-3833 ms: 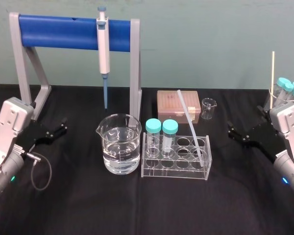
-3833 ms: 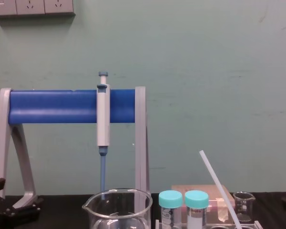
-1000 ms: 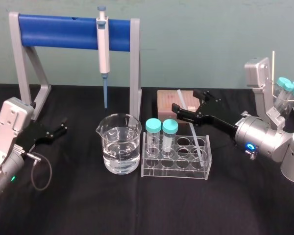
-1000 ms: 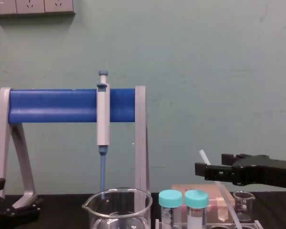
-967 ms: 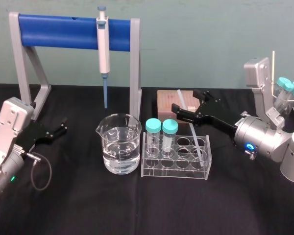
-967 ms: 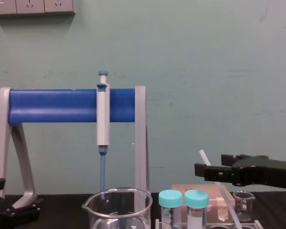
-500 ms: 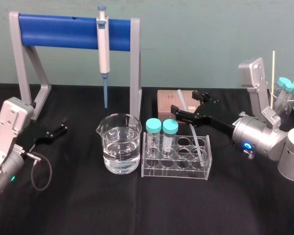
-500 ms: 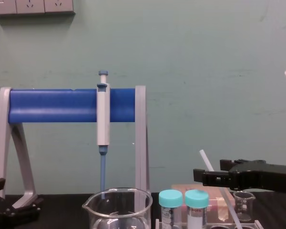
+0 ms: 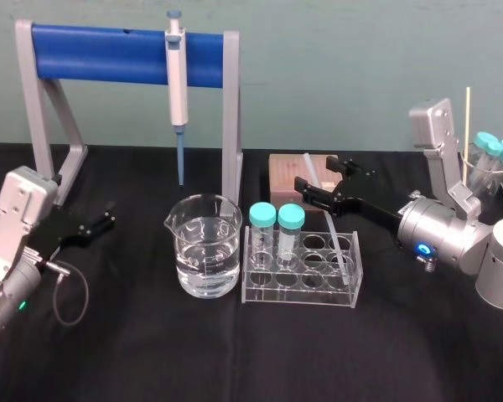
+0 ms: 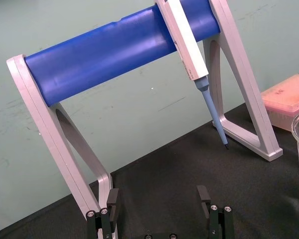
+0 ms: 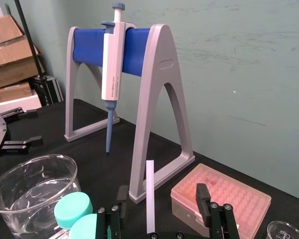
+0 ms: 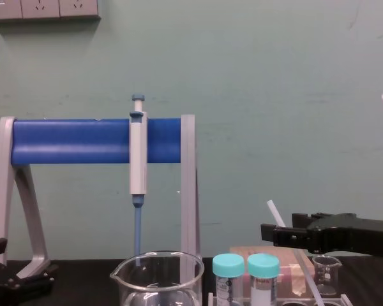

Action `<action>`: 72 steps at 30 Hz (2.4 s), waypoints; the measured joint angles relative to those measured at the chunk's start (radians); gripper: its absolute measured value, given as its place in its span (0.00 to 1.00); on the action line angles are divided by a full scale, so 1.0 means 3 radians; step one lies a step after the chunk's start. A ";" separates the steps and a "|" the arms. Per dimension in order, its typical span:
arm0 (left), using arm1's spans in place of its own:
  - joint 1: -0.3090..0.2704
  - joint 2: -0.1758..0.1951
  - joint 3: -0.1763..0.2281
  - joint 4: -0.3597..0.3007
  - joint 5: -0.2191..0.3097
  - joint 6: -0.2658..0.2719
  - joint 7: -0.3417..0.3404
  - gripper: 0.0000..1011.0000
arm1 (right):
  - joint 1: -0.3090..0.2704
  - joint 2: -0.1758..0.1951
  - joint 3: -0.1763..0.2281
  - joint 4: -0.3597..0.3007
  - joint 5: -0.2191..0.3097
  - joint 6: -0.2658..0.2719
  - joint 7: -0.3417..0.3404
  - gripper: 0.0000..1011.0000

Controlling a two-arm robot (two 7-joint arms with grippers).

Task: Pick up the stirring rod with one hand, then place it down.

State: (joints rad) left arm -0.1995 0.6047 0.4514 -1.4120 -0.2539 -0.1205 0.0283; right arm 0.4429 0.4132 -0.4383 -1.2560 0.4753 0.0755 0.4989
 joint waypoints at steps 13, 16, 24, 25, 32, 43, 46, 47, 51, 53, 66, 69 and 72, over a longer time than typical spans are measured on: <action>0.0000 0.0000 0.0000 0.0000 0.0000 0.0000 0.0000 0.99 | -0.0003 0.0001 0.0000 -0.0003 0.0007 -0.0003 -0.0003 0.48; 0.0000 0.0000 0.0000 0.0000 0.0000 0.0000 0.0000 0.99 | -0.0004 0.0001 0.0000 -0.0003 0.0007 -0.0004 -0.0003 0.38; 0.0000 0.0000 0.0000 0.0000 0.0000 0.0000 0.0000 0.99 | -0.0004 0.0001 0.0000 -0.0003 0.0007 -0.0005 -0.0003 0.14; 0.0000 0.0000 0.0000 0.0000 0.0000 0.0000 0.0000 0.99 | -0.0004 0.0001 0.0000 -0.0003 0.0007 -0.0005 -0.0003 0.12; 0.0000 0.0000 0.0000 0.0000 0.0000 0.0000 0.0000 0.99 | -0.0004 0.0001 0.0000 -0.0004 0.0007 -0.0005 -0.0003 0.07; 0.0000 0.0000 0.0000 0.0000 0.0000 0.0000 0.0000 0.99 | -0.0038 -0.0009 0.0024 -0.0005 -0.0005 -0.0125 -0.0003 0.07; 0.0000 0.0000 0.0000 0.0000 0.0000 0.0000 0.0000 0.99 | -0.0090 -0.0047 0.0070 -0.0006 -0.0017 -0.0348 0.0004 0.07; 0.0000 0.0000 0.0000 0.0000 0.0000 0.0000 0.0000 0.99 | -0.0100 -0.0058 0.0079 -0.0006 -0.0018 -0.0395 0.0011 0.07; 0.0000 0.0000 0.0000 0.0000 0.0000 0.0000 0.0000 0.99 | -0.0137 -0.0107 0.0120 0.0004 -0.0016 -0.0593 0.0064 0.07; 0.0000 0.0000 0.0000 0.0000 0.0000 0.0000 0.0000 0.99 | -0.0154 -0.0127 0.0139 0.0009 -0.0012 -0.0671 0.0097 0.07; 0.0000 0.0000 0.0000 0.0000 0.0000 0.0000 0.0000 0.99 | -0.0217 -0.0157 0.0215 -0.0049 -0.0077 -0.0941 0.0175 0.07; 0.0000 0.0000 0.0000 0.0000 0.0000 0.0000 0.0000 0.99 | -0.0227 -0.0155 0.0246 -0.0102 -0.0086 -0.0974 0.0176 0.07; 0.0000 0.0000 0.0000 0.0000 0.0000 0.0000 0.0000 0.99 | -0.0238 -0.0147 0.0285 -0.0178 -0.0086 -0.1009 0.0176 0.07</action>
State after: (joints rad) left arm -0.1995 0.6047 0.4514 -1.4120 -0.2539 -0.1205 0.0283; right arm 0.3716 0.3690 -0.3529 -1.3095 0.4496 -0.2272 0.5516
